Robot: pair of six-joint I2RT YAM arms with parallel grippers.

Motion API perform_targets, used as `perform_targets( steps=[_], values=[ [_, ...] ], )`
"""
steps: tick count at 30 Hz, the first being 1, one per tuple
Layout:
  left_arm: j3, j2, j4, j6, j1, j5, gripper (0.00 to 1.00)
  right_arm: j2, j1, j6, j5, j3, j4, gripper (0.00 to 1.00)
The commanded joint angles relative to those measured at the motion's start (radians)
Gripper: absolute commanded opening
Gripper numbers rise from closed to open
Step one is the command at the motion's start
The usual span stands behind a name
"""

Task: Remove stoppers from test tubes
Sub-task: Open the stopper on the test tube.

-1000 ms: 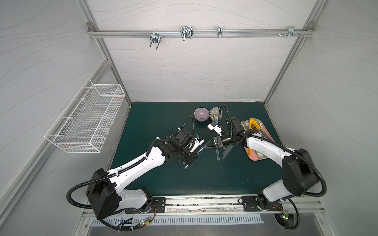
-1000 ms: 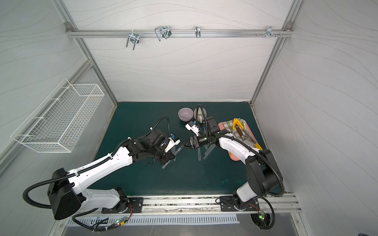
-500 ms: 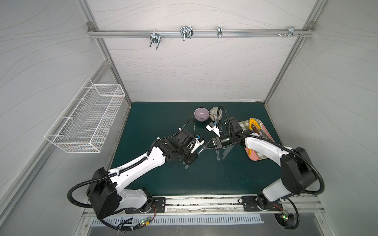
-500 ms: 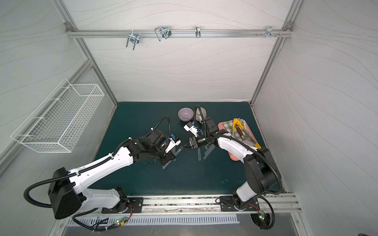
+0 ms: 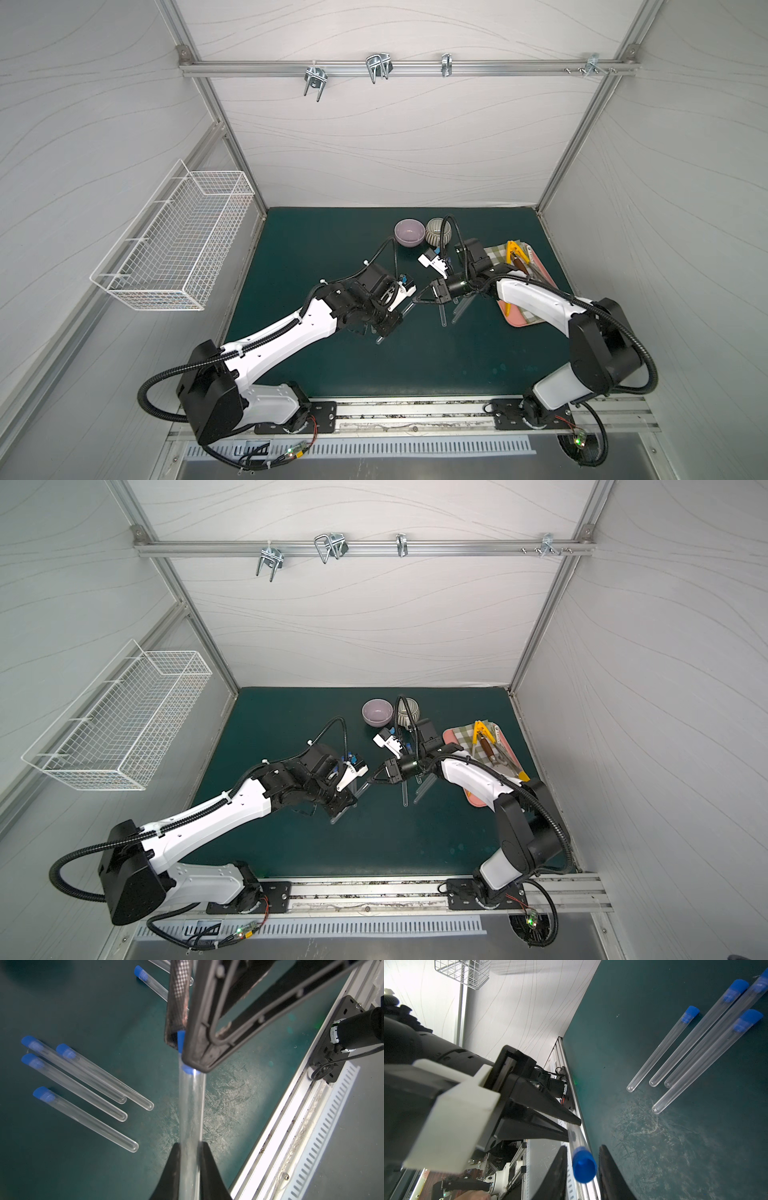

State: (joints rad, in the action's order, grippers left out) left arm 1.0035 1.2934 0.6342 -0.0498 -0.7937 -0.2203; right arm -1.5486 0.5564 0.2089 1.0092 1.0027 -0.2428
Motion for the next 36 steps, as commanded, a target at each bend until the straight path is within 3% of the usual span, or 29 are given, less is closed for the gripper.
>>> perform_targets(
  steps=[1, 23, 36],
  values=[
    [0.004, 0.005, -0.026, -0.025, -0.005, 0.006, 0.0, -0.011, 0.008, -0.03, 0.019, 0.022, -0.015, 0.26],
    [-0.002, -0.005, -0.034, -0.024, -0.006, 0.058, 0.0, 0.017, -0.035, -0.031, 0.047, 0.018, -0.041, 0.08],
    [-0.003, 0.013, -0.014, -0.031, -0.009, 0.141, 0.0, 0.038, -0.075, -0.111, -0.02, 0.061, -0.158, 0.04]
  ],
)
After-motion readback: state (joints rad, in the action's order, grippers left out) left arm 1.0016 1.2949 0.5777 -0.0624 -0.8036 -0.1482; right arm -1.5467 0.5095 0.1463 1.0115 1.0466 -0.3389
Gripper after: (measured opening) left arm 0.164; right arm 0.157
